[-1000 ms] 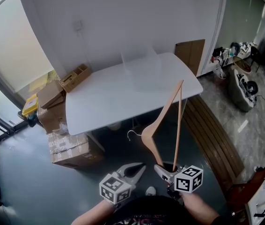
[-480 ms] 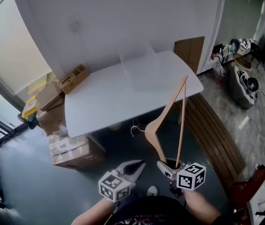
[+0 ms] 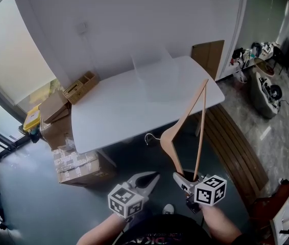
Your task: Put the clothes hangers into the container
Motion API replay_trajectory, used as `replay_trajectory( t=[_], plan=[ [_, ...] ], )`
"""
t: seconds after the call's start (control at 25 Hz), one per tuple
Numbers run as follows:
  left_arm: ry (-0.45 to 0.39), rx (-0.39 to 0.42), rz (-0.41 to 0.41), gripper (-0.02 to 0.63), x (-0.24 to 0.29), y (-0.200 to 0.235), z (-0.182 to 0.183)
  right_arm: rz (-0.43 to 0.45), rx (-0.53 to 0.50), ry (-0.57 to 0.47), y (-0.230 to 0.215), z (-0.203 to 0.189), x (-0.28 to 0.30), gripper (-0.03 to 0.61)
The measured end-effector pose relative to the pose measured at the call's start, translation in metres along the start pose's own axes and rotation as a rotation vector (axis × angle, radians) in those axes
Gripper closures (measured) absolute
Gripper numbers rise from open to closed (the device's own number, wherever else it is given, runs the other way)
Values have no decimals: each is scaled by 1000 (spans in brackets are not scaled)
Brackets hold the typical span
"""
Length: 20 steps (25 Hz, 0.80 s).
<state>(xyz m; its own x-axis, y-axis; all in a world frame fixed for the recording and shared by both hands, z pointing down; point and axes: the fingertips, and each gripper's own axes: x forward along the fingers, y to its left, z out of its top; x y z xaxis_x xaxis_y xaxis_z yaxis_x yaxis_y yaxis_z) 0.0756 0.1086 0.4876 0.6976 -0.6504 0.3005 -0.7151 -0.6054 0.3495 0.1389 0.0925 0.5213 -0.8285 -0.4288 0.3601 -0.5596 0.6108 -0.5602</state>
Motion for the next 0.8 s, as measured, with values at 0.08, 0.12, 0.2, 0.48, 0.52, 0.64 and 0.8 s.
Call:
replay_trajectory(
  t=[0.08,0.12,0.2,0.48,0.52,0.64,0.8],
  plan=[
    [-3,4,-7,609,1,8,6,-9,-1,-6,-1,6,6,517],
    [-4,7,-11,609,2,12,8,-13,1,-9,-1,9,9,516],
    [-5,7,-22,609,3,20,14,-23,7,-13,-1,14,17,517],
    [1,4,-52,609,4,46,26,-50,15,-29,-2,30,42,517],
    [1,4,-55,609,4,50,29,-54,18,-31,-2,32,46,517],
    [2,6,-64,609,4,65,36,-66,22,-38,-2,40,58,515],
    [0,7,-79,609,3,83,44,-84,28,-49,-3,51,76,515]
  ],
)
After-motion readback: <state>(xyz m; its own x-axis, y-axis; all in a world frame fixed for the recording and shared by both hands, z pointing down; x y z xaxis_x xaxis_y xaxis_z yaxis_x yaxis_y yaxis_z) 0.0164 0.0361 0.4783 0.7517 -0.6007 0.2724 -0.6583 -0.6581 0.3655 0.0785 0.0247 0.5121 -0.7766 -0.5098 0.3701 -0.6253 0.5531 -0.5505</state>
